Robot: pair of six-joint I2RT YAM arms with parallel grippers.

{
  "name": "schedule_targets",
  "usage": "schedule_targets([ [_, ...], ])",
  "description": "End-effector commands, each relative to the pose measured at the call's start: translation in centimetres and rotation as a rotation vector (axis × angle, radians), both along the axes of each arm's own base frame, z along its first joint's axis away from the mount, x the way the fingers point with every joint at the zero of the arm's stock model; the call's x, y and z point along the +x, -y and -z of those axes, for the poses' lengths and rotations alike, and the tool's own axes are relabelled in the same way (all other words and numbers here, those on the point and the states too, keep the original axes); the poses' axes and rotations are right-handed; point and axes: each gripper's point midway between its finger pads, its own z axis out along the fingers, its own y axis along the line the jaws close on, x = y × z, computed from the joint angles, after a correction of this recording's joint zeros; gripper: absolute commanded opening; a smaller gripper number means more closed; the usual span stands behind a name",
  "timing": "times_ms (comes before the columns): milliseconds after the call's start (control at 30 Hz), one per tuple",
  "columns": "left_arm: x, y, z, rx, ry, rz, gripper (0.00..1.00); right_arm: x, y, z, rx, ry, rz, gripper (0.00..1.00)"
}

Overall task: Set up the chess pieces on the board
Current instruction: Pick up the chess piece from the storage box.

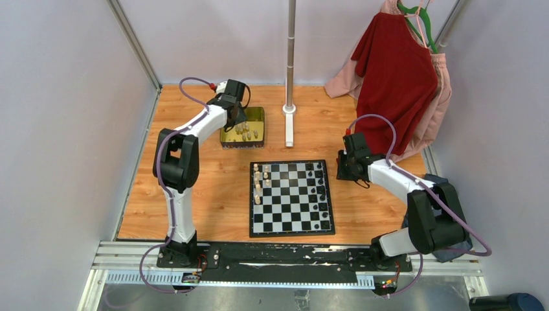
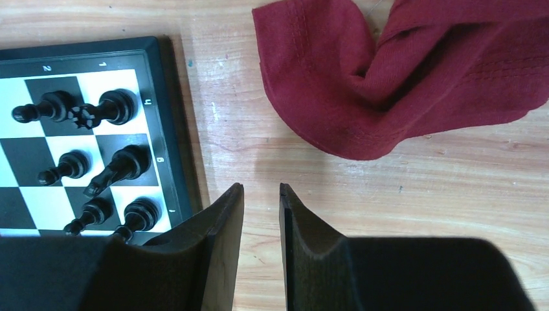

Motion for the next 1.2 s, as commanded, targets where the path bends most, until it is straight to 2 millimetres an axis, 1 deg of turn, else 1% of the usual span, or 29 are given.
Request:
schedule_targets([
  [0, 1.4, -0.3, 0.1, -0.015, 0.011, 0.001, 0.48, 0.5, 0.3, 0.0, -0.019, -0.01, 0.004, 0.31],
  [300, 1.9, -0.7, 1.5, -0.025, -0.009, -0.006, 0.48, 0.8, 0.1, 0.5, -0.021, -0.023, 0.005, 0.31],
  [667, 2.2, -0.9, 2.6, -0.025, -0.028, -0.015, 0.47, 0.9, 0.2, 0.6, -0.022, -0.033, 0.009, 0.31],
  [967, 2.1, -1.1, 3.3, -0.021, -0.043, -0.02, 0.45, 0.9, 0.1, 0.9, -0.017, -0.041, 0.008, 0.31],
  [1167, 2.0, -1.1, 3.7, -0.018, -0.051, -0.021, 0.4, 0.9, 0.0, 1.0, -0.015, -0.045, 0.008, 0.31],
])
